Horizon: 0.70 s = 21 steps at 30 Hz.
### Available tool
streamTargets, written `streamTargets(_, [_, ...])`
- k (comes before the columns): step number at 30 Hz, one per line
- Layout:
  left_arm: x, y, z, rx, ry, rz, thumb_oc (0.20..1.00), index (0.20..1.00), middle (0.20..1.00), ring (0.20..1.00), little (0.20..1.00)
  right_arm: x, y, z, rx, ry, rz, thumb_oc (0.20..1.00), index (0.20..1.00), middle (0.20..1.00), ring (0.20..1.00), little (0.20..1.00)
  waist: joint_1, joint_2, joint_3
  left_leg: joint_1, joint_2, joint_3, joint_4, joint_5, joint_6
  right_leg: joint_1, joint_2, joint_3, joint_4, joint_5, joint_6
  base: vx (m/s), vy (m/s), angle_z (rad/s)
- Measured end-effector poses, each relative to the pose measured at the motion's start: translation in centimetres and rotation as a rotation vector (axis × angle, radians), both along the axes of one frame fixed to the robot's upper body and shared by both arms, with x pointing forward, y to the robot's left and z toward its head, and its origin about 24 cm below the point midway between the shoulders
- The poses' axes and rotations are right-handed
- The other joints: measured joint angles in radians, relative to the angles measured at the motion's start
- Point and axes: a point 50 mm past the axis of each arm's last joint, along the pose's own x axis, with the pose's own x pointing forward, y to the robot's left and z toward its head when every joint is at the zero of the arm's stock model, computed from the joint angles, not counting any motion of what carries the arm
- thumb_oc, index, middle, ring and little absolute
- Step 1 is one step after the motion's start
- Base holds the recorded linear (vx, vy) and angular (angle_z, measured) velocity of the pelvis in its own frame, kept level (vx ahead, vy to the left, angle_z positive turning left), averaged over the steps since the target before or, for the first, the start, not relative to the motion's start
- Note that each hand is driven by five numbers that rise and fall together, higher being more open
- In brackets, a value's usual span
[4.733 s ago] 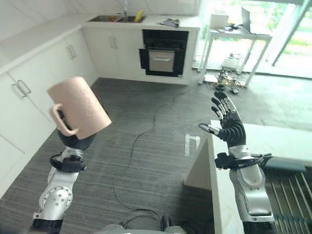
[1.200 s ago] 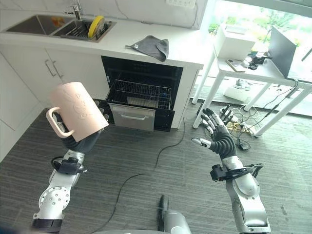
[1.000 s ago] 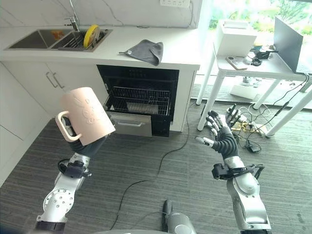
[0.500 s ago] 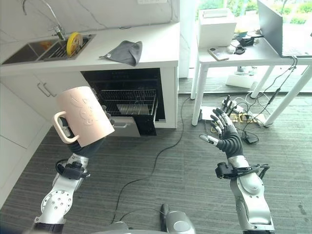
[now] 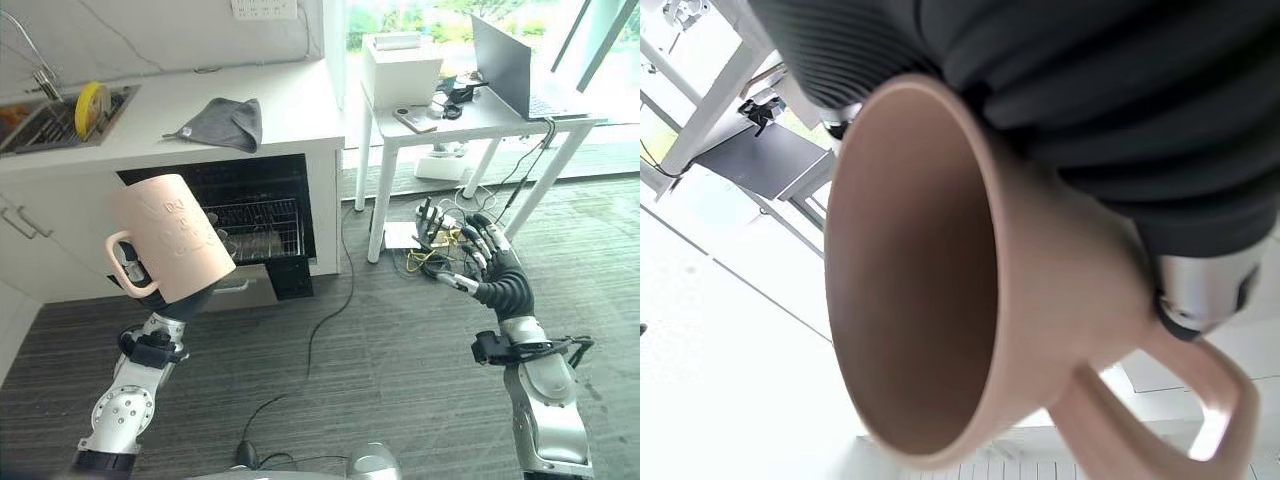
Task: Place the dishes in the dishwasher.
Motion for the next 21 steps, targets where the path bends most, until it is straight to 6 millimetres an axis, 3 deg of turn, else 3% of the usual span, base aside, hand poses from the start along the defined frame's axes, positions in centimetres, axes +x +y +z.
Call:
streamTargets(4, [0.5, 0.3, 1.1, 0.012, -0.033, -0.003, 0.200, 0.200, 0.200, 0.200, 0.200, 0.2, 3.1, 0.4, 0.058, -0.051, 0.086, 1.000, 1.000, 1.000, 1.000, 1.000, 0.031, 0.017, -0.011, 0.022, -0.087, 0.010, -0.005, -0.050, 0.081, -0.019, -0.083, -0.053, 0.022, 0.137, 0.001, 0.19, 0.381, -0.05])
streamTargets(7, [0.3, 0.4, 0.8, 0.012, -0.012, -0.003, 0.200, 0.200, 0.200, 0.200, 0.200, 0.3, 3.6, 0.3, 0.064, -0.045, 0.093, 1.000, 1.000, 1.000, 1.000, 1.000, 0.064, 0.030, -0.019, 0.021, -0.091, 0.038, -0.001, -0.060, 0.096, -0.053, -0.093, -0.096, 0.033, 0.240, 0.004, 0.09, 0.217, -0.22])
streamTargets(10, [0.2, 0.5, 0.6, 0.018, -0.005, 0.001, 0.200, 0.200, 0.200, 0.200, 0.200, 0.5, 3.9, -0.3, 0.054, -0.014, 0.098, 1.000, 1.000, 1.000, 1.000, 1.000, 0.072, 0.011, -0.029, 0.015, -0.074, 0.084, -0.001, -0.053, 0.095, -0.086, -0.046, -0.126, 0.035, 0.174, 0.038, 0.09, 0.090, -0.27])
streamTargets(11, [0.3, 0.5, 0.7, 0.031, -0.004, -0.002, 0.200, 0.200, 0.200, 0.200, 0.200, 0.6, 4.3, -0.5, 0.056, -0.004, 0.113, 1.000, 1.000, 1.000, 1.000, 1.000, 0.070, -0.012, -0.043, 0.011, -0.068, 0.090, -0.001, -0.048, 0.094, -0.087, 0.039, -0.138, -0.066, 0.143, 0.048, 0.14, -0.042, -0.23])
streamTargets(12, [0.3, 0.5, 0.7, 0.032, -0.003, -0.002, 0.200, 0.200, 0.200, 0.200, 0.200, 0.6, 4.2, -0.4, 0.054, -0.005, 0.109, 1.000, 1.000, 1.000, 1.000, 1.000, 0.069, -0.019, -0.048, 0.010, -0.068, 0.091, -0.001, -0.048, 0.094, -0.081, 0.058, -0.157, -0.117, 0.148, 0.042, 0.17, -0.075, -0.23])
streamTargets(13, [0.3, 0.5, 0.6, 0.029, 0.002, 0.001, 0.200, 0.200, 0.200, 0.200, 0.200, 0.6, 4.2, -0.4, 0.053, -0.004, 0.107, 1.000, 1.000, 1.000, 1.000, 1.000, 0.069, -0.026, -0.052, 0.013, -0.068, 0.079, -0.001, -0.059, 0.076, -0.075, 0.077, -0.178, -0.177, 0.161, 0.025, 0.20, -0.127, -0.17])
streamTargets(15, [0.2, 0.6, 0.4, 0.029, 0.021, 0.011, 0.200, 0.200, 0.200, 0.200, 0.200, 0.7, 4.5, -0.5, 0.059, -0.005, 0.111, 1.000, 1.000, 1.000, 1.000, 1.000, 0.066, -0.041, -0.059, 0.026, -0.070, 0.052, -0.006, -0.067, 0.066, -0.058, 0.105, -0.155, -0.282, 0.208, -0.013, 0.19, -0.157, 0.08])
streamTargets(16, [0.1, 0.6, 0.1, 0.025, 0.033, 0.013, 0.200, 0.200, 0.200, 0.200, 0.200, 0.8, 4.7, -0.9, 0.064, 0.013, 0.115, 1.000, 1.000, 1.000, 1.000, 1.000, 0.055, -0.046, -0.064, 0.041, -0.068, 0.046, -0.007, -0.070, 0.056, -0.043, 0.111, -0.143, -0.281, 0.224, -0.058, 0.20, -0.190, 0.21])
streamTargets(21, [-0.4, 0.4, -0.6, 0.031, 0.066, 0.007, 0.200, 0.200, 0.200, 0.200, 0.200, 1.2, 4.0, -2.3, 0.080, 0.070, 0.075, 1.000, 1.000, 1.000, 1.000, 1.000, 0.057, 0.019, -0.067, 0.054, 0.011, 0.000, -0.006, -0.050, 0.002, -0.014, 0.196, -0.151, -0.276, 0.200, -0.102, 0.21, -0.299, 0.06])
